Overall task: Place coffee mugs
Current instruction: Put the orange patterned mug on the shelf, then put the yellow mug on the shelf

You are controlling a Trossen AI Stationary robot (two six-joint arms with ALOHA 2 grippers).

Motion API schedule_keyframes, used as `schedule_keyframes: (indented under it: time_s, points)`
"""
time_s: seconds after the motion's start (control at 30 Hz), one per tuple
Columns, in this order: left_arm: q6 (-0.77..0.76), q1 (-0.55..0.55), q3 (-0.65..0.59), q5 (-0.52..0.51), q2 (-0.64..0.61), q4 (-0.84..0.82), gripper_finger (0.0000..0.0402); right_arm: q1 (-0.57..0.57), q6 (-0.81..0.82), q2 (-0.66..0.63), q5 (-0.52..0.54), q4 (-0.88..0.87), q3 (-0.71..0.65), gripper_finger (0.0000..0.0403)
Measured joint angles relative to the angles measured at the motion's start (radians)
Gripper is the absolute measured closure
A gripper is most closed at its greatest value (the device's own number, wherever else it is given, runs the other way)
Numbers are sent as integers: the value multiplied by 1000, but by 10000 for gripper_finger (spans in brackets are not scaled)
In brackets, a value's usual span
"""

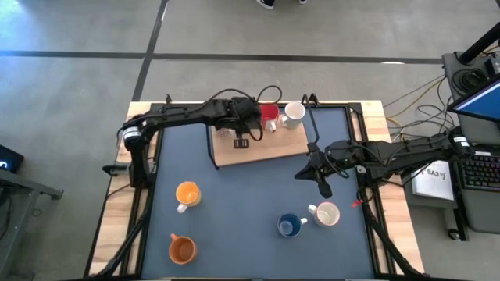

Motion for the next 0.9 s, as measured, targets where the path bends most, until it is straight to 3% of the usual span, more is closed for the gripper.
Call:
schedule_keyframes:
  time_s: [0.17, 0.5, 0.7, 0.9]
  points:
    - [-19, 1, 0, -49, 1, 3, 402, 0, -1, 0, 0, 0, 0, 394]
    - [-122, -26, 18, -41, -15, -1, 402, 0, 15, 0, 0, 0, 0, 394]
    - [-164, -130, 27, 104, -88, 16, 402, 11, 144, 0, 2, 11, -1, 394]
    - [-217, -290, -12, 117, -147, 53, 402, 100, 165, 2, 77, 66, -1, 394]
